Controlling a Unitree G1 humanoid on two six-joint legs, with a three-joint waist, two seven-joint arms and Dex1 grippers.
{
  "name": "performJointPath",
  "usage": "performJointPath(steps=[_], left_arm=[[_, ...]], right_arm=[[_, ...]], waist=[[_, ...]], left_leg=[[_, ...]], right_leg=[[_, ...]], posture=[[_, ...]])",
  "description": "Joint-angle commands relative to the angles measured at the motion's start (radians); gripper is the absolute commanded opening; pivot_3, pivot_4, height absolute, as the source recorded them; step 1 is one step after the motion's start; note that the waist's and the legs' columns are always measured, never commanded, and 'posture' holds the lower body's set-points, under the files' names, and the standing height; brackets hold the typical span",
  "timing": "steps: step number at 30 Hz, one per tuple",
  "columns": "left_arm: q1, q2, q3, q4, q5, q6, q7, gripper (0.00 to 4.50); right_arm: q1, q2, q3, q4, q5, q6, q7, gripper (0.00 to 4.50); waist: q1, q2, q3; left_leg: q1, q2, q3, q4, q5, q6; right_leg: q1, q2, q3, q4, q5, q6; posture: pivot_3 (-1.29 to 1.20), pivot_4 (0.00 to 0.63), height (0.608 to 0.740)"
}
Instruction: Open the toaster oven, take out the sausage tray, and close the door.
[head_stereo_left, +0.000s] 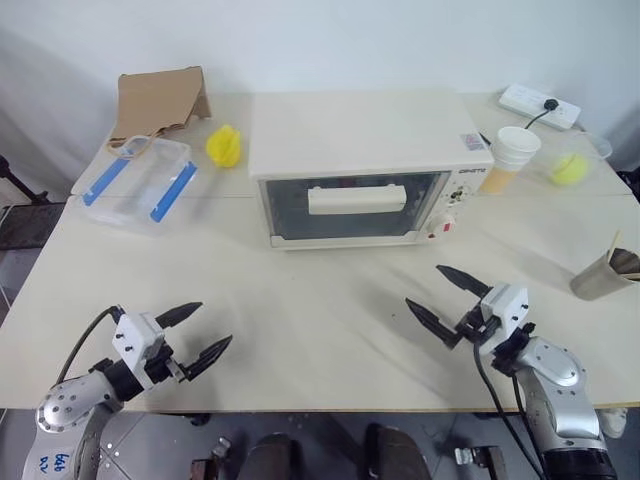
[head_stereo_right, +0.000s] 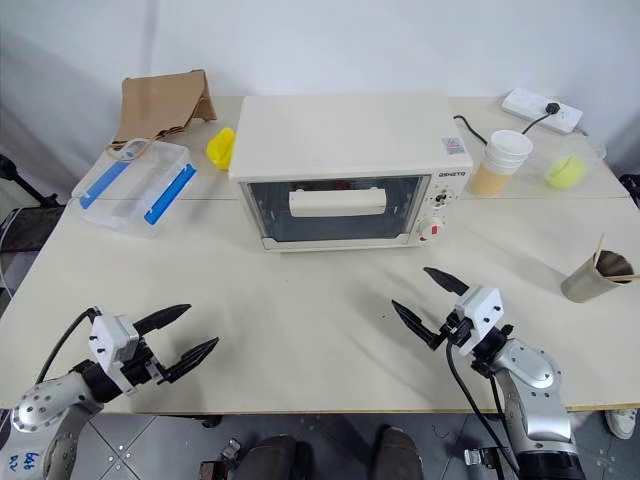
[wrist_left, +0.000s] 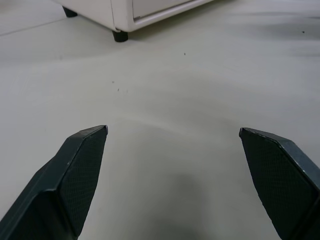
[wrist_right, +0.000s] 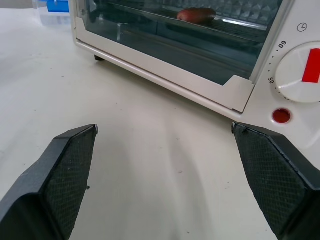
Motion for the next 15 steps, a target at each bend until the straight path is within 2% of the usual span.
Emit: performJointPath(steps=[1,5,10,15], left_arm=[[0.008,0.008,0.003,-0.035,-0.042,0.047,0.0,4.48],[-0.063,0.041,0.026,-0.066,-0.138,0.141,-0.019,4.48],[-0.243,0.101,0.045,-0.121,-0.398,0.341,-0.069,4.48],[-0.336,0.112,0.023,-0.109,-0.435,0.4,-0.078,4.48]], right_arm=[[-0.008,-0.022,0.002,-0.031,0.037,0.03,0.036,4.5],[-0.031,-0.037,0.032,-0.193,0.148,0.195,0.044,4.5],[-0.125,-0.037,0.027,-0.291,0.266,0.392,-0.016,4.5],[-0.232,-0.035,0.026,-0.285,0.3,0.482,-0.047,4.5]], waist=[[0.0,0.0,0.0],[0.001,0.0,0.0],[0.004,0.0,0.0],[-0.002,0.0,0.0]], left_leg=[[0.0,0.0,0.0,0.0,0.0,0.0],[0.0,0.002,0.0,0.0,0.0,0.0],[0.0,0.002,-0.002,0.002,0.001,0.0],[-0.001,-0.003,-0.002,0.001,0.0,-0.001]], right_leg=[[0.0,0.0,0.0,0.0,0.0,0.0],[0.0,0.0,0.0,0.0,0.0,0.0],[0.0,0.0,0.0,0.001,0.0,0.0],[-0.001,0.0,-0.001,0.002,0.0,0.0]], posture=[[0.0,0.15,0.74],[0.0,0.15,0.74],[0.0,0.15,0.74],[0.0,0.15,0.74]])
